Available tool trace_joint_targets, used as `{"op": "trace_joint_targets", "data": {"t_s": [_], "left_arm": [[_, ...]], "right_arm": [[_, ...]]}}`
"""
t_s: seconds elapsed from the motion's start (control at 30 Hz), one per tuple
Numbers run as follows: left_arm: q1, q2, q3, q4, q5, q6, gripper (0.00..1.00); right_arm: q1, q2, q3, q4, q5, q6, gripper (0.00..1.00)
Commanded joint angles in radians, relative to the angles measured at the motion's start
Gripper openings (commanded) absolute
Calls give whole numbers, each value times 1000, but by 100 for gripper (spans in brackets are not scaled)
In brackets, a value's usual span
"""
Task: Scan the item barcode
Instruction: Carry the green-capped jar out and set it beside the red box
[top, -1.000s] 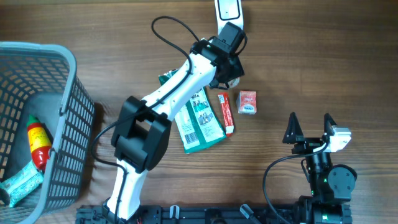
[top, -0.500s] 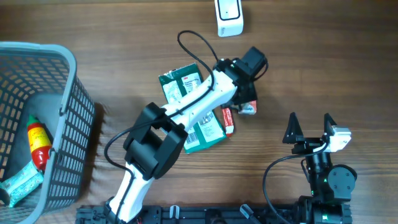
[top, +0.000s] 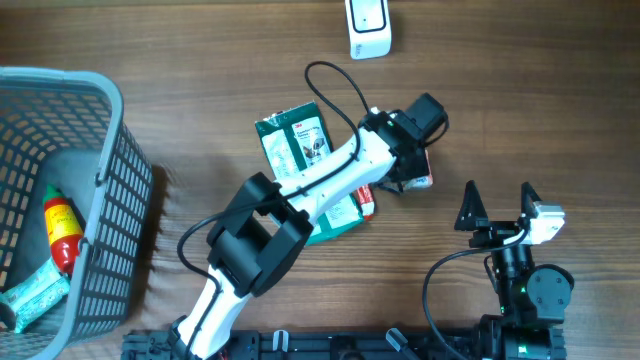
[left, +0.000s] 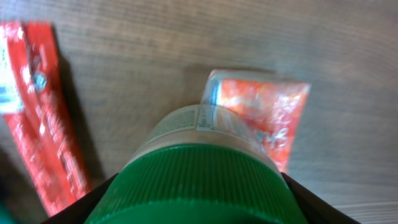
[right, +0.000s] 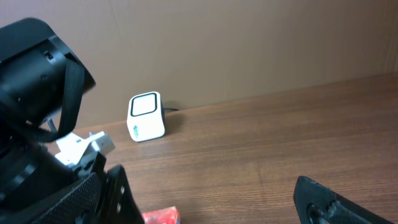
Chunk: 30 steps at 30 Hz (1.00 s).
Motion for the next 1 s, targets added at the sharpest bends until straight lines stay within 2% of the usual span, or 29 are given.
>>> {"op": "trace_joint_targets", "data": {"t_s": [0.0, 0.27, 0.47, 0.6, 0.63, 0.67, 0.8, 0.9, 0.97], "left_arm": [[30, -11, 15, -84, -47, -3, 61], [108, -10, 11, -84, -49, -5, 67], [95, 23, 11, -95, -19, -5, 69], [73, 19, 12, -159, -12, -2, 70], [69, 18, 12, -176, -13, -1, 72], [68, 18, 14, -197, -13, -1, 80], [87, 8, 77, -284, -41, 11, 100], [108, -16, 182, -355, -48, 82, 100], [123, -48, 292, -445, -105, 101, 100]], "right_arm": [[2, -5, -1, 6, 14, 8, 100], [2, -5, -1, 6, 14, 8, 100], [2, -5, -1, 6, 14, 9, 100], [2, -5, -1, 6, 14, 9, 100], [2, -5, -1, 6, 13, 9, 100], [2, -5, -1, 6, 13, 9, 100], [2, -5, -1, 6, 14, 8, 100], [2, -5, -1, 6, 13, 8, 100], [2, -5, -1, 6, 13, 9, 100]]}}
